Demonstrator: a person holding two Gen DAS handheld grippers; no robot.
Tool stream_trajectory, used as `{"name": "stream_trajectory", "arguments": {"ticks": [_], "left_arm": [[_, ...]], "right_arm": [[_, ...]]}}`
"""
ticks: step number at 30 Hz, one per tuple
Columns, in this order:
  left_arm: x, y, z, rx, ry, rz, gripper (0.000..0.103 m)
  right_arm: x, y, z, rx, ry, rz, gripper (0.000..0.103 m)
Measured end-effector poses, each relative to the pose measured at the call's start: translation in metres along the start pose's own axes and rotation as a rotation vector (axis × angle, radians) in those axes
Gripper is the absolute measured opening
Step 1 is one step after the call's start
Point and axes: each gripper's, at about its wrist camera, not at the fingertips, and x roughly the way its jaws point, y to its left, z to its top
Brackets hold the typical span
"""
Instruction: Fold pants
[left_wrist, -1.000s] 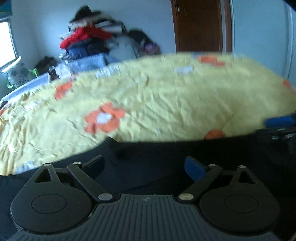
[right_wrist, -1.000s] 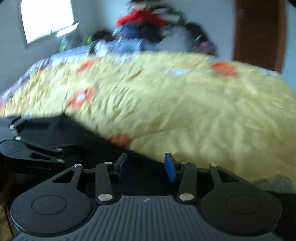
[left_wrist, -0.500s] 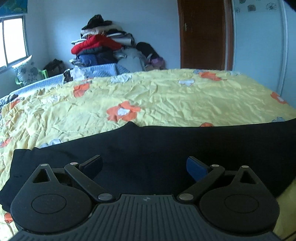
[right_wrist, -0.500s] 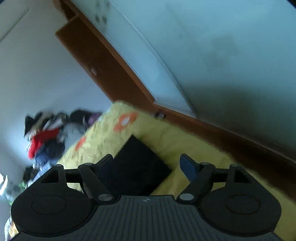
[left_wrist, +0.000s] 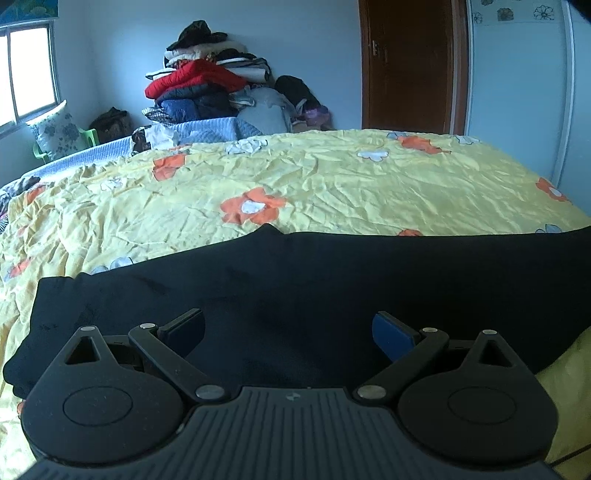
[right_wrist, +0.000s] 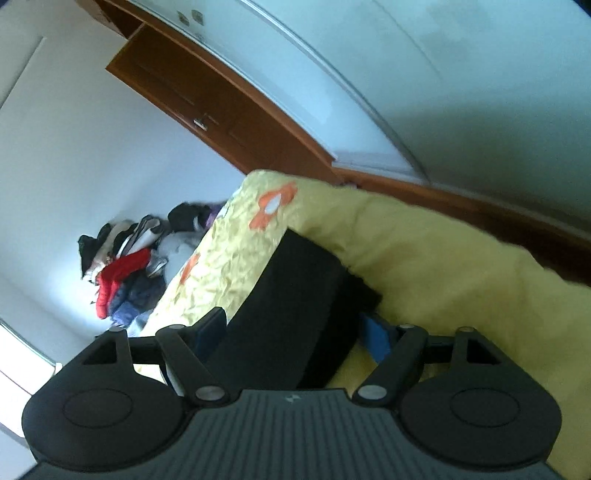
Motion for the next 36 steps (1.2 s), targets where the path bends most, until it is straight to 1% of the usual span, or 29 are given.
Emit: {"name": "stream_trajectory", "arguments": {"ticks": [1,2,4,6,7,9,11,14,16,18,20,25,27,30,31,33,34,35,36], "left_arm": [[-0.002,0.001,0.000,-0.001,-0.003,0.005,0.099],[-0.003,0.002,0.000,-0.001,-0.007,0.009,0.099],[-0.005,0.006,0.000,-0.005,-0.011,0.016,0.099],[-0.004,0.009,0.000,-0.015,-0.004,0.028,0.099],[-0.003,0.012,0.000,-0.025,0.001,0.034,0.099],[-0.003,0.017,0.001,-0.042,0.000,0.042,0.099],[-0.003,0.020,0.001,-0.059,-0.002,0.053,0.099],[-0.005,0.023,0.001,-0.062,-0.006,0.059,0.099],[-0.005,0.024,0.001,-0.058,-0.009,0.072,0.099],[-0.006,0.027,0.001,-0.062,-0.008,0.086,0.099],[-0.005,0.031,0.000,-0.069,-0.001,0.099,0.099],[-0.006,0.042,-0.003,-0.077,0.009,0.137,0.099],[-0.005,0.047,-0.004,-0.084,0.014,0.146,0.099],[-0.004,0.054,-0.005,-0.100,0.021,0.150,0.099],[-0.002,0.055,-0.006,-0.105,0.026,0.150,0.099],[0.000,0.059,-0.006,-0.123,0.040,0.145,0.099],[0.002,0.061,-0.006,-0.131,0.047,0.140,0.099],[0.004,0.063,-0.005,-0.140,0.054,0.133,0.099],[0.004,0.064,-0.005,-0.147,0.058,0.131,0.099]], "right_arm": [[0.003,0.003,-0.001,-0.015,-0.012,-0.016,0.061],[0.003,0.004,-0.003,-0.017,-0.012,-0.025,0.034],[0.010,-0.008,-0.003,0.050,0.008,-0.014,0.009],[0.008,-0.018,-0.005,0.115,-0.004,0.026,0.008],[0.004,-0.017,-0.006,0.125,-0.015,0.042,0.007],[-0.003,-0.007,-0.007,0.143,-0.033,0.115,0.007],[-0.005,0.012,-0.009,0.124,-0.022,0.191,0.007],[0.002,0.058,-0.018,0.062,0.041,0.328,0.007],[0.013,0.091,-0.032,0.015,0.105,0.416,0.007],[0.028,0.122,-0.054,-0.036,0.187,0.483,0.007],[0.042,0.145,-0.079,-0.071,0.268,0.528,0.007],[0.082,0.191,-0.158,-0.132,0.508,0.590,0.007],[0.093,0.206,-0.185,-0.172,0.576,0.586,0.007],[0.101,0.220,-0.210,-0.261,0.622,0.556,0.008],[0.101,0.224,-0.215,-0.304,0.631,0.538,0.010],[0.100,0.230,-0.227,-0.399,0.670,0.472,0.013],[0.099,0.232,-0.229,-0.422,0.688,0.459,0.014],[0.093,0.234,-0.229,-0.439,0.695,0.466,0.017],[0.085,0.236,-0.222,-0.469,0.712,0.489,0.026]]}}
